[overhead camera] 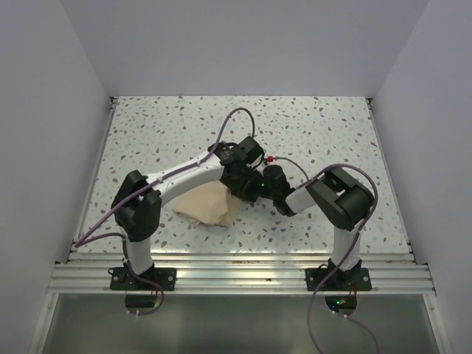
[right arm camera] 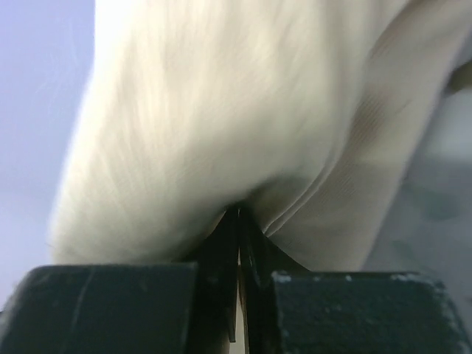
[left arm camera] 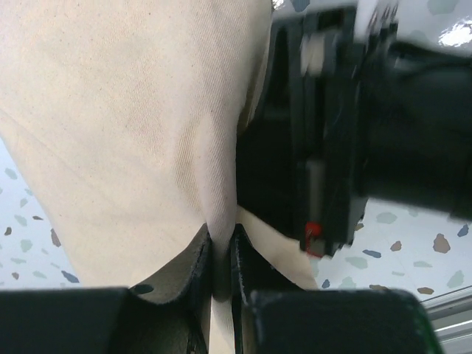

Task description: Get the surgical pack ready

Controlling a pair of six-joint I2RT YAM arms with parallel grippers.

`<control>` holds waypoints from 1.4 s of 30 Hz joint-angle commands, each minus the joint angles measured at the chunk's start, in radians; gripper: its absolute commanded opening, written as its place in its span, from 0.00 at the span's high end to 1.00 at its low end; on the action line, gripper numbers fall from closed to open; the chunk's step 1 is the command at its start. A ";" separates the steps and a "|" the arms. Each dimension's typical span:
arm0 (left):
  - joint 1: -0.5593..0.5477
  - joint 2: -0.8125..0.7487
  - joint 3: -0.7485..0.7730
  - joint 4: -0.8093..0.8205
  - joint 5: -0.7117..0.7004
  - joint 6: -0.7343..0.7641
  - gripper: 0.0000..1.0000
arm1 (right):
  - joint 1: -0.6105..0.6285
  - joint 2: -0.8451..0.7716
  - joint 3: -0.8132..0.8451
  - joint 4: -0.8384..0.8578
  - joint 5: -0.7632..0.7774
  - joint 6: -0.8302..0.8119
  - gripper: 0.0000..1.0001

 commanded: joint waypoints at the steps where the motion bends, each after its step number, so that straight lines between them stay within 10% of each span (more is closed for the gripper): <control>1: -0.010 -0.077 -0.034 0.104 0.042 -0.001 1.00 | -0.121 -0.023 -0.042 -0.062 -0.163 -0.058 0.96; 12: -0.010 -0.116 -0.053 0.122 0.067 0.023 1.00 | -0.132 -0.190 0.006 -0.302 -0.143 -0.216 0.99; 26: -0.018 -0.135 -0.094 0.151 0.144 0.054 1.00 | -0.068 0.071 -0.026 0.282 0.173 0.083 1.00; 38: -0.051 -0.147 -0.203 0.197 0.150 0.026 1.00 | -0.158 -0.133 0.047 -0.336 0.060 -0.167 1.00; 42: -0.045 -0.169 -0.204 0.204 0.151 0.019 0.66 | -0.164 -0.268 0.018 -0.566 -0.022 -0.293 0.98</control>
